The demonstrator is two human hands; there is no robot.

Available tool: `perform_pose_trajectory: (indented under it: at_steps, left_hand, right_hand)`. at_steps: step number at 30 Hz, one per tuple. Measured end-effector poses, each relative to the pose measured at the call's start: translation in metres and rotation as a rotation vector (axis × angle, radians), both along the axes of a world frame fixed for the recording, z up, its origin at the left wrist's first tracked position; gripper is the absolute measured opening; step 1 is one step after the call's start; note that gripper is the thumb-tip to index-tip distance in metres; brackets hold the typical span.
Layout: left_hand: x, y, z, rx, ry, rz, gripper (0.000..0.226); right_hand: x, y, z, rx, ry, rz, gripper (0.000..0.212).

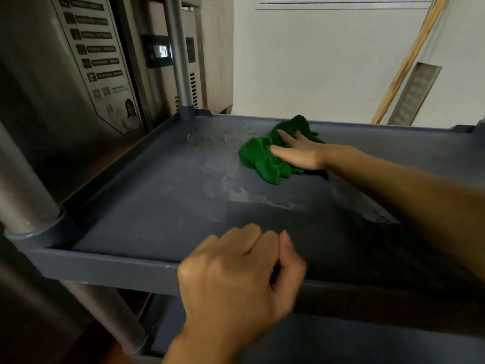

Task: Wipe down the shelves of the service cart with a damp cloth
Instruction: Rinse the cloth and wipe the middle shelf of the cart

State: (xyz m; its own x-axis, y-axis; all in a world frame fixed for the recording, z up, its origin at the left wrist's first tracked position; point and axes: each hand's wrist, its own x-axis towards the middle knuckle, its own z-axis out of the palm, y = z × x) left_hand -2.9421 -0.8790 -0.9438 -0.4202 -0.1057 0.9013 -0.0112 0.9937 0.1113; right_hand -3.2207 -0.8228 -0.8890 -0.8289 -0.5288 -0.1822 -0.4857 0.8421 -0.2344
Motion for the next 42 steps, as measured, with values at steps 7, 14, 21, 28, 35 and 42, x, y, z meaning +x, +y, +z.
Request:
perform_pose_trajectory:
  at_steps: [7, 14, 21, 28, 35, 42]
  left_hand:
    - [0.001, -0.002, 0.002, 0.041, -0.079, -0.108, 0.043]
    - [0.023, -0.066, 0.03, 0.113, -0.266, 0.05, 0.046]
    - [0.024, -0.087, 0.022, 0.195, -0.297, 0.066, 0.048]
    - [0.023, -0.087, 0.023, 0.251, -0.287, 0.085, 0.048]
    - [0.023, -0.084, 0.025, 0.352, -0.129, 0.13, 0.032]
    - [0.025, -0.083, 0.024, 0.383, -0.08, 0.158, 0.033]
  right_hand:
    - [-0.01, -0.081, 0.003, 0.007, 0.003, 0.023, 0.093]
    - [-0.03, -0.112, 0.01, -0.005, -0.021, 0.025, 0.096]
    - [-0.027, -0.162, 0.015, -0.01, 0.039, 0.082, 0.094]
    - [0.017, -0.204, 0.003, -0.272, -0.074, 0.355, 0.074]
    - [0.066, -0.176, 0.006, -0.273, -0.123, 0.452, 0.072]
    - [0.133, -0.116, 0.004, -0.255, -0.101, 0.594, 0.066]
